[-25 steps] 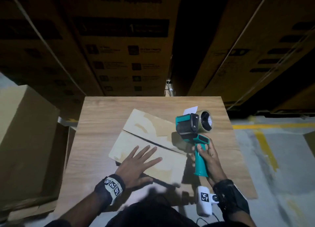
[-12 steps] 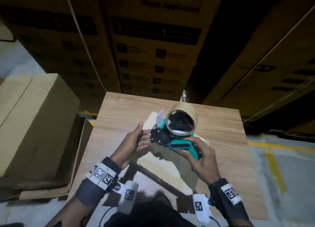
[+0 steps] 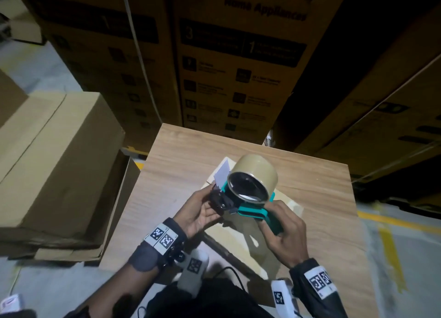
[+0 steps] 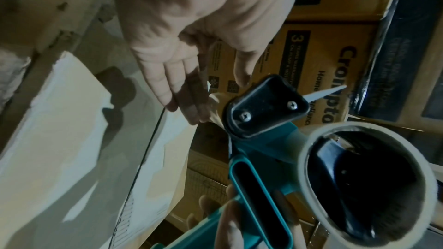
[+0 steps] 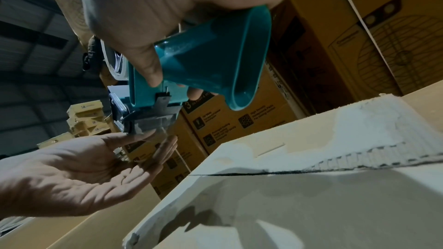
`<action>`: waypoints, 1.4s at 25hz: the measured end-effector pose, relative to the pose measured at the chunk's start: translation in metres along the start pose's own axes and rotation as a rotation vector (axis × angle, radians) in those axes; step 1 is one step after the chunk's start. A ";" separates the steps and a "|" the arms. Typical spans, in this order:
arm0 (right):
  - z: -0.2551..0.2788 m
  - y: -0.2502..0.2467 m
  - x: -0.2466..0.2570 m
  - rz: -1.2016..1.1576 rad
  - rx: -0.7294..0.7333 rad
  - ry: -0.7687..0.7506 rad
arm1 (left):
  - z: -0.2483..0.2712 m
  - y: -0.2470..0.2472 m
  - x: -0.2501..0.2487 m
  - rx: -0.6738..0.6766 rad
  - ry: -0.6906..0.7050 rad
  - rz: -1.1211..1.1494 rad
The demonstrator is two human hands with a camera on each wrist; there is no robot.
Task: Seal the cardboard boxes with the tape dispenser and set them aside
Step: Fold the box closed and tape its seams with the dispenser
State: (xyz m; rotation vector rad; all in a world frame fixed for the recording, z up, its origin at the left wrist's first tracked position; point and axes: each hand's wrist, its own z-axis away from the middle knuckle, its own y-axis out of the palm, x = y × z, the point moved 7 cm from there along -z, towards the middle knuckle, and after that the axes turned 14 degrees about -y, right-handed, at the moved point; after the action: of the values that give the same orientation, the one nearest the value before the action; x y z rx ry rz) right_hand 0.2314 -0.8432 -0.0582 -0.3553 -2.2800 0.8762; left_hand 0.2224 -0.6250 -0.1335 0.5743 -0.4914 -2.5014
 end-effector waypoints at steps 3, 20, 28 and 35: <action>0.002 0.002 0.001 -0.016 -0.014 0.001 | -0.013 -0.005 0.004 -0.046 -0.060 0.002; 0.003 0.002 -0.014 -0.125 -0.090 0.074 | -0.015 -0.016 -0.001 0.115 -0.106 0.192; 0.004 0.005 -0.008 -0.136 -0.059 0.050 | -0.026 -0.027 0.003 0.035 -0.114 -0.074; 0.009 0.007 -0.004 -0.057 0.002 0.038 | -0.033 -0.032 -0.001 -0.040 -0.097 -0.074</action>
State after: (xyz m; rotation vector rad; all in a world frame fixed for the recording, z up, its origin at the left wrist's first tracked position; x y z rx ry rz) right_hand 0.2289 -0.8442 -0.0702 -0.3022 -2.2432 0.8362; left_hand 0.2260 -0.6066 -0.1754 0.4652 -0.4623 -2.6132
